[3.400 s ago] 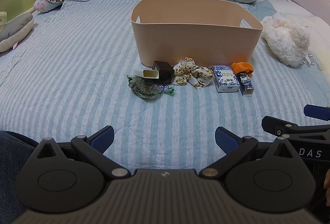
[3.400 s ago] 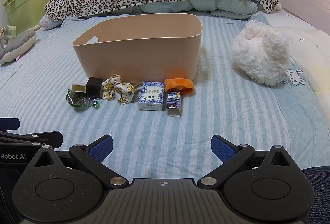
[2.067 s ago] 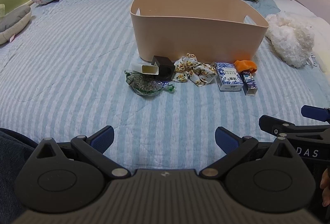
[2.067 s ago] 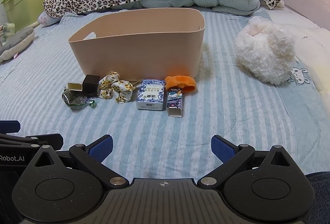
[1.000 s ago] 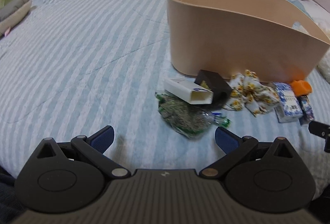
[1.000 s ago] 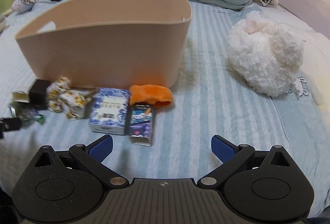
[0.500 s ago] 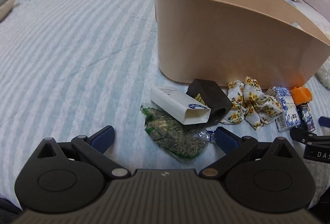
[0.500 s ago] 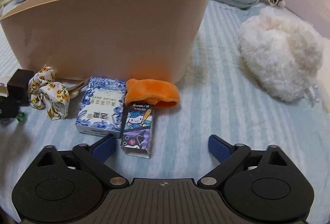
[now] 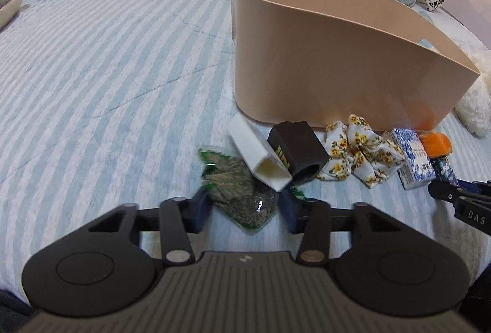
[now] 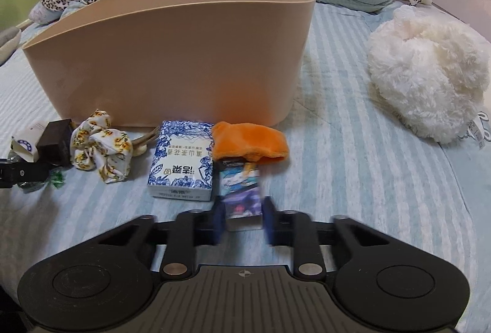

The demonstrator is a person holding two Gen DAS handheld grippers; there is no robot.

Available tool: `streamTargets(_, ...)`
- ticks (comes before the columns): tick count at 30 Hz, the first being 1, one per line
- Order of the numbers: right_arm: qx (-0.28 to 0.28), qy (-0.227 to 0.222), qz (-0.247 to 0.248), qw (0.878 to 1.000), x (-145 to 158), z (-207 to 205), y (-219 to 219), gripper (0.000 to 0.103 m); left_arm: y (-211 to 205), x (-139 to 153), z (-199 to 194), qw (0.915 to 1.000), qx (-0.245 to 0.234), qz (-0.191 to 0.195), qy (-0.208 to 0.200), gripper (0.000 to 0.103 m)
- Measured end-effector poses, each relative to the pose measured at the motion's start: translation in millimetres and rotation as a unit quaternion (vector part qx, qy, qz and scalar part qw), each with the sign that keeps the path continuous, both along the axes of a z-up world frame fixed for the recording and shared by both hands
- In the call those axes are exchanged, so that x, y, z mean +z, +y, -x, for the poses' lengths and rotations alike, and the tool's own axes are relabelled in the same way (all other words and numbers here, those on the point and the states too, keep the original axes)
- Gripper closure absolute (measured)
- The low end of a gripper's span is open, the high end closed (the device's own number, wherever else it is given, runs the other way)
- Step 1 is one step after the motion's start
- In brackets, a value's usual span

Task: Organize objects
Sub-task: 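Grasp the cartoon card box with the right tool while the left grasps the green bag, then lift both items over the basket and open both tools to drop them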

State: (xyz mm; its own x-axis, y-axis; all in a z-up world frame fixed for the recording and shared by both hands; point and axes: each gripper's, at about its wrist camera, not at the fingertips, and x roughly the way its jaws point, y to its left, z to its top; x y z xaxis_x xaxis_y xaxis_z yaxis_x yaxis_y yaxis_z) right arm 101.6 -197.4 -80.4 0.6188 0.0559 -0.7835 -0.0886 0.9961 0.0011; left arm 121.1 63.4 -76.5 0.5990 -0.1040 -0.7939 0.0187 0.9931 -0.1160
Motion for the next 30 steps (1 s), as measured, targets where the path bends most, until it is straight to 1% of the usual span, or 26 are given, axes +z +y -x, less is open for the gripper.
streamTargets(1, 0.0, 0.001, -0.001, 1.0, 1, 1, -1, 0.082, 1, 2, 2, 1.0, 0.001, 0.003, -0.001, 0.061)
streamTargets(4, 0.0, 0.002, -0.007, 1.0, 4, 8, -2, 0.082, 5, 6, 7, 0.9999, 0.007, 0.014, 0.007, 0.063)
streamTargets(6, -0.003, 0.001, -0.013, 1.0, 8, 15, -5, 0.082, 6, 9, 10, 0.9998, 0.008, 0.015, 0.012, 0.068)
streamTargets(7, -0.004, -0.001, -0.015, 1.0, 10, 18, -6, 0.082, 5, 12, 14, 0.9998, 0.007, 0.013, 0.015, 0.069)
streamTargets(8, -0.004, -0.004, -0.015, 1.0, 13, 21, -8, 0.082, 5, 17, 17, 0.9998, 0.003, 0.014, 0.012, 0.071)
streamTargets(10, -0.005, -0.013, -0.018, 1.0, 21, 29, -10, 0.082, 1, 27, 25, 0.9998, -0.007, 0.02, 0.0, 0.072)
streamTargets(13, -0.006, -0.03, -0.02, 0.999, 32, 39, -12, 0.082, -5, 39, 36, 0.9996, -0.016, 0.019, -0.014, 0.073)
streamTargets(18, -0.005, -0.048, -0.034, 0.998, 49, 48, -15, 0.082, -8, 59, 48, 0.9991, -0.016, 0.022, -0.034, 0.073)
streamTargets(22, 0.002, -0.073, -0.047, 0.996, 71, 50, -16, 0.082, -6, 86, 52, 0.9972, -0.013, 0.021, -0.071, 0.073)
streamTargets(25, 0.005, -0.108, -0.046, 0.993, 91, 48, -15, 0.082, -6, 112, 50, 0.9942, -0.012, 0.013, -0.106, 0.073)
streamTargets(27, 0.007, -0.132, -0.039, 0.99, 105, 42, -15, 0.082, -10, 128, 44, 0.991, -0.014, 0.005, -0.133, 0.073)
streamTargets(30, 0.008, -0.157, -0.045, 0.987, 122, 26, -15, 0.082, -19, 147, 27, 0.986, -0.012, -0.013, -0.166, 0.073)
